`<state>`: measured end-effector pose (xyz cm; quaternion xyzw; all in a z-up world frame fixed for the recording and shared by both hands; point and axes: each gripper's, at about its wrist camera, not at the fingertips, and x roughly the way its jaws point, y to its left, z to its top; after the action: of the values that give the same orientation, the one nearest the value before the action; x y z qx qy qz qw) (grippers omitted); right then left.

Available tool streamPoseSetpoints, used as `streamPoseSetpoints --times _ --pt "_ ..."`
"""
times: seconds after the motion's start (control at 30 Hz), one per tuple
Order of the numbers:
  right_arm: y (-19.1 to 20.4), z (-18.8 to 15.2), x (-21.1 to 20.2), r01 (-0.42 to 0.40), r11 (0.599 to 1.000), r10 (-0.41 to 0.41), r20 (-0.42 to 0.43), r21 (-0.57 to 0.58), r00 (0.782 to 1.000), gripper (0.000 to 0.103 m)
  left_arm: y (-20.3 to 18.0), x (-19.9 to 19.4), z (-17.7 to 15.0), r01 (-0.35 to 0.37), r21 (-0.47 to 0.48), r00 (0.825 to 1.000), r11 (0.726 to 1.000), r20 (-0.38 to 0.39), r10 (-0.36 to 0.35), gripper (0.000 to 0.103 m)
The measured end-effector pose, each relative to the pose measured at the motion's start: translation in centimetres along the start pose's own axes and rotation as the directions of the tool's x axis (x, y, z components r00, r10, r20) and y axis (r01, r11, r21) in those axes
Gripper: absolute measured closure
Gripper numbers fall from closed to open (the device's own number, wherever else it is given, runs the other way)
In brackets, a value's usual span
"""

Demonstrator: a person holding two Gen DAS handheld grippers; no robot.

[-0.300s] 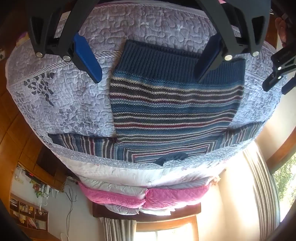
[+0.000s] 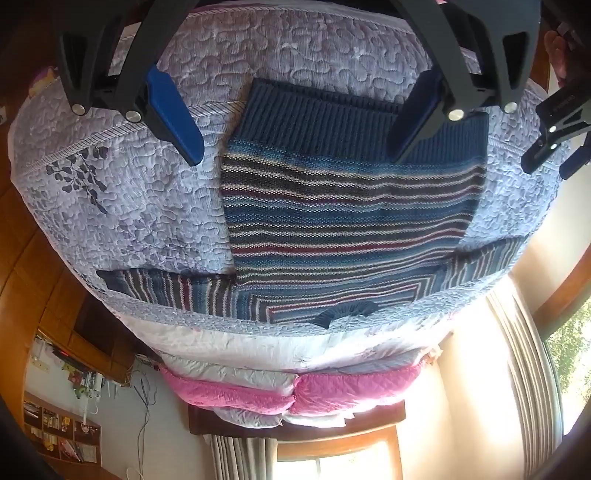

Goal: Fold small clothes

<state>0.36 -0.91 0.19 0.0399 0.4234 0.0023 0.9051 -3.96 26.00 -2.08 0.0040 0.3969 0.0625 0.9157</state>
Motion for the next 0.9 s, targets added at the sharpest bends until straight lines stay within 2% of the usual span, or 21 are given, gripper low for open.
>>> streamPoseSetpoints --times 0.9 --pt "0.1 -0.5 0.5 0.008 1.0 -0.008 0.0 0.0 1.0 0.004 0.4 -0.1 0.0 -0.017 0.01 1.0 1.0 -0.002 0.017 0.003"
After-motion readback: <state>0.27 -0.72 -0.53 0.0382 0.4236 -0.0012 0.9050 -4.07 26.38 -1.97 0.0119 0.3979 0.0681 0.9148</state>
